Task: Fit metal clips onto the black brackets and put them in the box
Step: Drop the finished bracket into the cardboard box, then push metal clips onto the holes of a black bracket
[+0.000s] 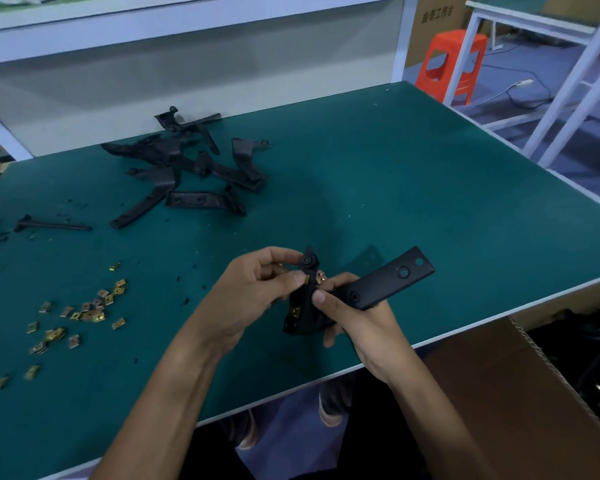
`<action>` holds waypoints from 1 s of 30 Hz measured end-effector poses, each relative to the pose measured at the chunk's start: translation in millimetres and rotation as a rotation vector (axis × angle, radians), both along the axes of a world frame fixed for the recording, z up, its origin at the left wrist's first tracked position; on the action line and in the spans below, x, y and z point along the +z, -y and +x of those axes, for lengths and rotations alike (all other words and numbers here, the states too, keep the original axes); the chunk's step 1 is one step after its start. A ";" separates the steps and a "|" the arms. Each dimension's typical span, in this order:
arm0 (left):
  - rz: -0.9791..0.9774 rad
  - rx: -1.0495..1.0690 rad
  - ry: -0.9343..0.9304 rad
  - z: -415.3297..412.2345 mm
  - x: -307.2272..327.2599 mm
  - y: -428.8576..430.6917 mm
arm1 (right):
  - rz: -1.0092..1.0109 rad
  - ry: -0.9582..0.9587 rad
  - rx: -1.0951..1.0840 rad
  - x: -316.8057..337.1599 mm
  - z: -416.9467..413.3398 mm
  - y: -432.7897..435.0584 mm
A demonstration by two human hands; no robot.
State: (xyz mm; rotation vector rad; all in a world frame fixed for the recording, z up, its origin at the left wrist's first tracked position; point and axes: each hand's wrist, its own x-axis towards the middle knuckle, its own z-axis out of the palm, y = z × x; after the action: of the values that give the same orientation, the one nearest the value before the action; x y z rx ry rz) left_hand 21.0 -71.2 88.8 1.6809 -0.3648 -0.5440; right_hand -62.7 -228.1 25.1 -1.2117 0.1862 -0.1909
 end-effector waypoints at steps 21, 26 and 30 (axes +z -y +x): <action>0.111 0.012 0.203 -19.4 -42.1 20.9 | 0.413 -0.162 -0.964 -24.6 -182.4 139.5; 0.273 0.238 0.382 15.7 -27.4 2.2 | -0.025 -0.083 -0.661 -25.1 -95.9 70.0; 0.480 0.333 0.530 59.1 -29.3 -14.4 | -0.526 -0.007 -0.402 -16.3 -33.3 1.3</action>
State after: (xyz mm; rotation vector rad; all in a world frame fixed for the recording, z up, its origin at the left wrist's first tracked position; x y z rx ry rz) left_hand 80.2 -56.8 59.6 2.2947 -0.3363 0.0856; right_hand -96.0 -229.5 8.8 -1.6892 0.4032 -0.6145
